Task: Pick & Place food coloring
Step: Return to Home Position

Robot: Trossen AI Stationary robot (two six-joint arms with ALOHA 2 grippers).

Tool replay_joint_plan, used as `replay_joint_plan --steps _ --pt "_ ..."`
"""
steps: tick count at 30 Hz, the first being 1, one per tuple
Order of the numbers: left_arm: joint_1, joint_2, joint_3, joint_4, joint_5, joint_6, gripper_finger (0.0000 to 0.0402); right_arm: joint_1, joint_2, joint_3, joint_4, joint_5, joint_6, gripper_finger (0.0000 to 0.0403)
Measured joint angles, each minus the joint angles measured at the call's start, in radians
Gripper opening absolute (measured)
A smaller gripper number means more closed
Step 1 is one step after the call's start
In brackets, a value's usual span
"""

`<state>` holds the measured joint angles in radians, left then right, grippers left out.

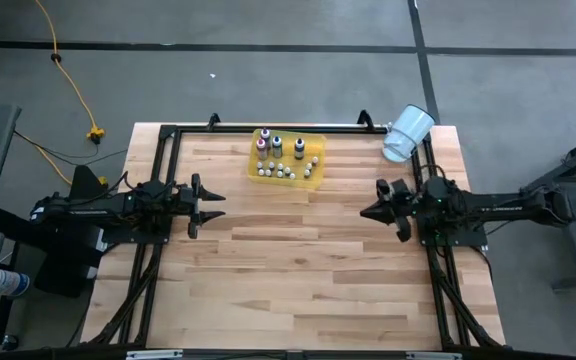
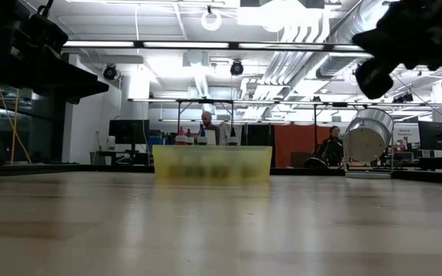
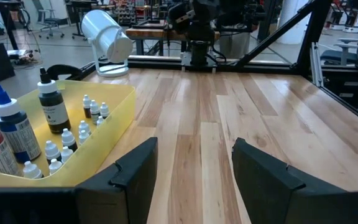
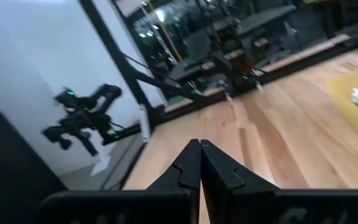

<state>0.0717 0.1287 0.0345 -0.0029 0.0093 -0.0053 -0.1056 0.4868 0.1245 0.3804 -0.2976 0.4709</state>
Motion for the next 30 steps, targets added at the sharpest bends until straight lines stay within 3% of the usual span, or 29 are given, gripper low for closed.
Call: replay_joint_plan --steps 7,16,30 --pt "0.000 0.000 0.000 0.000 0.000 0.000 0.0198 0.057 -0.178 -0.061 -0.009 0.026 -0.001 0.0000" --pt "0.000 0.000 0.000 0.000 -0.001 0.000 0.0198 0.064 -0.301 -0.114 -0.059 0.060 -0.028 0.0000" --pt "0.000 0.000 0.000 0.000 -0.002 0.000 0.0198 0.059 -0.451 -0.114 -0.331 0.181 -0.191 0.0000"
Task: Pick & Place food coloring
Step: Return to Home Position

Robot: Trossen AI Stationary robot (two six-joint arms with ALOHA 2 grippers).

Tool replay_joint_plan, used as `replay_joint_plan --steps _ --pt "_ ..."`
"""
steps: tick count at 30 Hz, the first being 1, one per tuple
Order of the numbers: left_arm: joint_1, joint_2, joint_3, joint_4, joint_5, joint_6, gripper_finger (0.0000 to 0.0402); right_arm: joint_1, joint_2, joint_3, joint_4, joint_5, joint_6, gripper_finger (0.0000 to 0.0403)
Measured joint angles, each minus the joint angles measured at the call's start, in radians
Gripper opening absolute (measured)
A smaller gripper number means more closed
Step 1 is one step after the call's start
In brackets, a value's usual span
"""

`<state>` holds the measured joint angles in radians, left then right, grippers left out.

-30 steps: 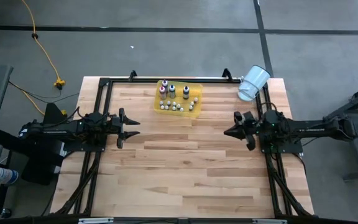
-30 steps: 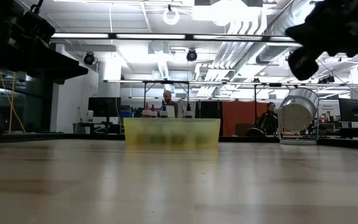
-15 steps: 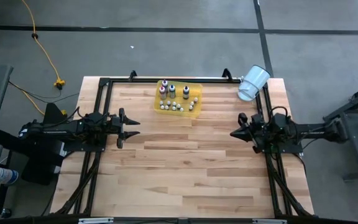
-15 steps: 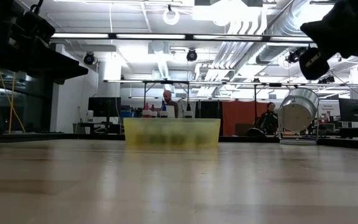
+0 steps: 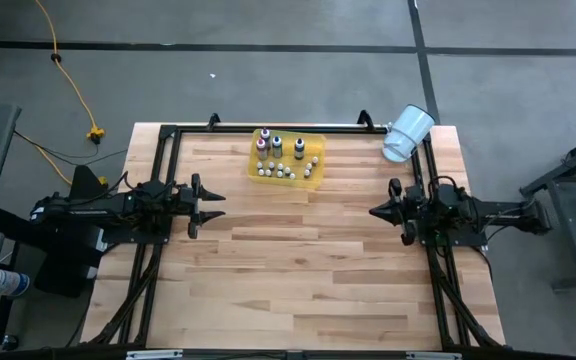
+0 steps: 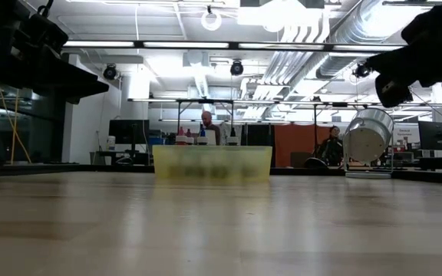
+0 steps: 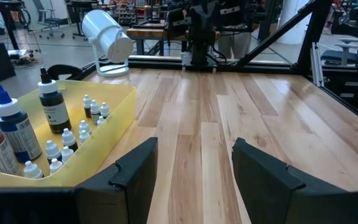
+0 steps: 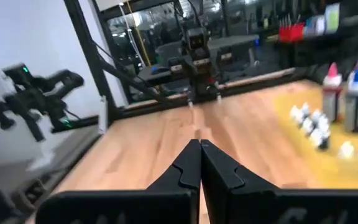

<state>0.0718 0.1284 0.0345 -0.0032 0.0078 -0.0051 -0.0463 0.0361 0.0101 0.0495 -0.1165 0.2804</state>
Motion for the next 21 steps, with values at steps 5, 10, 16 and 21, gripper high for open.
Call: replay_joint_plan --steps 5,10,16,21 --pt "0.000 0.000 0.000 0.000 0.000 0.000 0.0198 0.000 -0.034 0.000 -0.017 0.056 -0.194 0.0000" --pt "0.000 0.000 0.000 0.000 0.000 0.000 0.0198 0.000 -0.024 0.000 -0.022 0.071 -0.255 0.0000" --pt "0.000 0.000 0.000 0.000 0.000 0.000 0.0198 0.000 -0.001 0.000 -0.026 0.080 -0.255 0.0000" --pt "0.000 0.000 0.000 0.000 0.000 0.000 0.0198 0.000 0.009 0.000 -0.029 0.132 -0.260 0.0000"
